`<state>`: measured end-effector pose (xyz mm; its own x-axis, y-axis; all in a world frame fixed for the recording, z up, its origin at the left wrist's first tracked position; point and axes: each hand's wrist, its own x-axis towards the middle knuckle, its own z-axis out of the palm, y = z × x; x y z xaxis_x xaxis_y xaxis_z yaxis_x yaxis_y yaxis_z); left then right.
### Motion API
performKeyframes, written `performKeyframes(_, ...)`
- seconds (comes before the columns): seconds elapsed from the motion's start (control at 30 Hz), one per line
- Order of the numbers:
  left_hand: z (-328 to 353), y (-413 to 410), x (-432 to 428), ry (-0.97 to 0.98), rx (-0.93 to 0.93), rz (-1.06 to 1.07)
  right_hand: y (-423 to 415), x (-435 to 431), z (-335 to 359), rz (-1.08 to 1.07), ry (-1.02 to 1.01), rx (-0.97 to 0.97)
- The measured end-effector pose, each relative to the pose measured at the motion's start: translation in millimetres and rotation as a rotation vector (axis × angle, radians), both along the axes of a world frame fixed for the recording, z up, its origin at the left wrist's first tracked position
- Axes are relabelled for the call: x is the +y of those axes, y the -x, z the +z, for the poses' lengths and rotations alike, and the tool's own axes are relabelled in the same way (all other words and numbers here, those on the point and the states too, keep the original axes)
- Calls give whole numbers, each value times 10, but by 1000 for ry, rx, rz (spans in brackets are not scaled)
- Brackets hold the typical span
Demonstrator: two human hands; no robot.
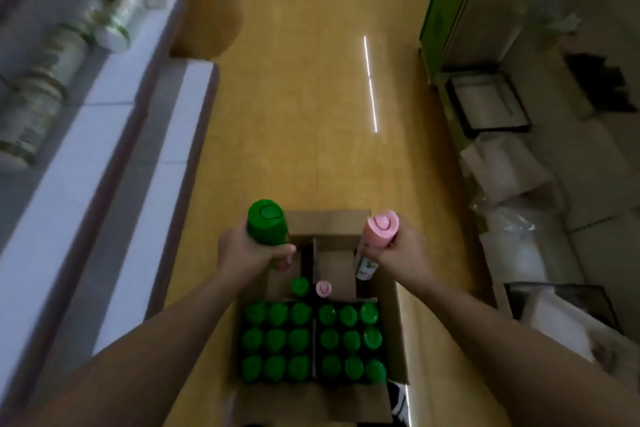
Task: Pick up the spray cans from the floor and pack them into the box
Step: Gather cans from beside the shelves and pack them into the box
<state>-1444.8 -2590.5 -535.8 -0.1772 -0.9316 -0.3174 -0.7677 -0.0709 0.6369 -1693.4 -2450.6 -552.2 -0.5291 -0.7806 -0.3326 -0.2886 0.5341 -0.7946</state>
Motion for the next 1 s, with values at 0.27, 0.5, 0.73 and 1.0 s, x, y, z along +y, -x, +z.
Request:
performKeyframes(0.27,-1983,-311,-180,32,-72,87,-167,-152,-1863,-132,-72,-14)
performKeyframes(0.5,-3296,-642,-355,-42,-18,-81,-367,-196,-3191,-117,-176,-15)
performKeyframes(0.73,-4012,-726,-262,-286,12,-285,-347,-131,-3821,73,-291,-10)
performKeyframes(1.0,-4261,-712,-373,-513,-30,-407,-284,-282,-3998,359,-467,-15)
